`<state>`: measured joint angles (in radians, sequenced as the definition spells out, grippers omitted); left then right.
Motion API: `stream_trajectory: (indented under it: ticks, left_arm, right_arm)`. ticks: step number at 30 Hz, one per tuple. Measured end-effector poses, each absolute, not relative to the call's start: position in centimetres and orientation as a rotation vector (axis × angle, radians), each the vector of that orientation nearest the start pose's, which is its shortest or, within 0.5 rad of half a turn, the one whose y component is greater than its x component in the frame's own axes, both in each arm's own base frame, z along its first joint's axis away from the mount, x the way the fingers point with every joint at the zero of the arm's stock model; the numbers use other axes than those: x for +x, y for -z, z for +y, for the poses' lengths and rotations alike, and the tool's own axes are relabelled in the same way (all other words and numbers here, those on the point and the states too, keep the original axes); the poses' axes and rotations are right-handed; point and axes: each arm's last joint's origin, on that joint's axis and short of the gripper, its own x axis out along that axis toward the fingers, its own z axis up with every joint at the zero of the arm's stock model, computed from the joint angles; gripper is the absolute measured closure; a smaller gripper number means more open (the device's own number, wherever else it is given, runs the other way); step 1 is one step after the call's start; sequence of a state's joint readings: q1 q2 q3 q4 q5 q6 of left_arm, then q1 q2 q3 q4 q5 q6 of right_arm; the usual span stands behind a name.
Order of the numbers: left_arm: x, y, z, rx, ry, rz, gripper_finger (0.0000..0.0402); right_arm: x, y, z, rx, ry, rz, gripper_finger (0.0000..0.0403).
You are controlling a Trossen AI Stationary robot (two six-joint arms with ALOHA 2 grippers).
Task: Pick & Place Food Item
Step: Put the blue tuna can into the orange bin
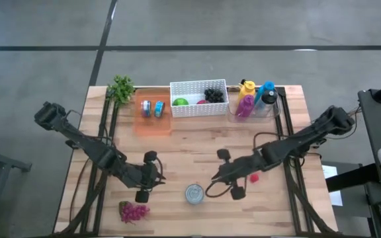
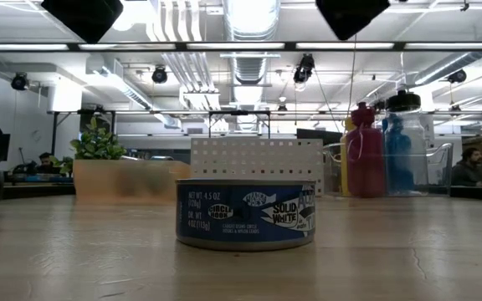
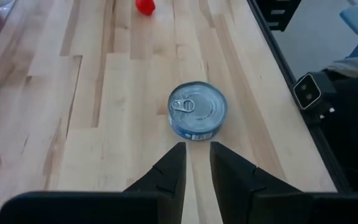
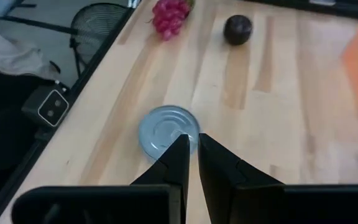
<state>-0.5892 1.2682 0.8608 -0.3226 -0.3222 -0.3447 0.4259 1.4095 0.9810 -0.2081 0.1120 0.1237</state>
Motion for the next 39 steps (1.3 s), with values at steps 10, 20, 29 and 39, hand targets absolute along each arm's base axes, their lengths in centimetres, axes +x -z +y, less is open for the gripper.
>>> stream_trajectory:
  ticks: [10, 20, 29, 39]
  left_arm:
    - [22.2, -25.0, -13.7, 0.022, 0.148, 0.688, 0.0323]
    - [22.3, -25.2, -13.8, 0.048, 0.162, 0.674, 0.0323]
    - [22.3, -25.2, -13.8, 0.057, 0.168, 0.669, 0.0323]
    - [22.3, -25.2, -13.8, 0.068, 0.172, 0.671, 0.0323]
  right_arm:
    - [30.9, -22.0, 13.7, -0.040, -0.349, 0.640, 0.0374]
    - [34.1, -19.1, 13.8, -0.040, -0.430, 0.641, 0.0374]
    - [36.0, -17.4, 12.3, -0.016, -0.491, 0.680, 0.0374]
    - [36.8, -14.6, 11.5, -0.007, -0.468, 0.740, 0.0375]
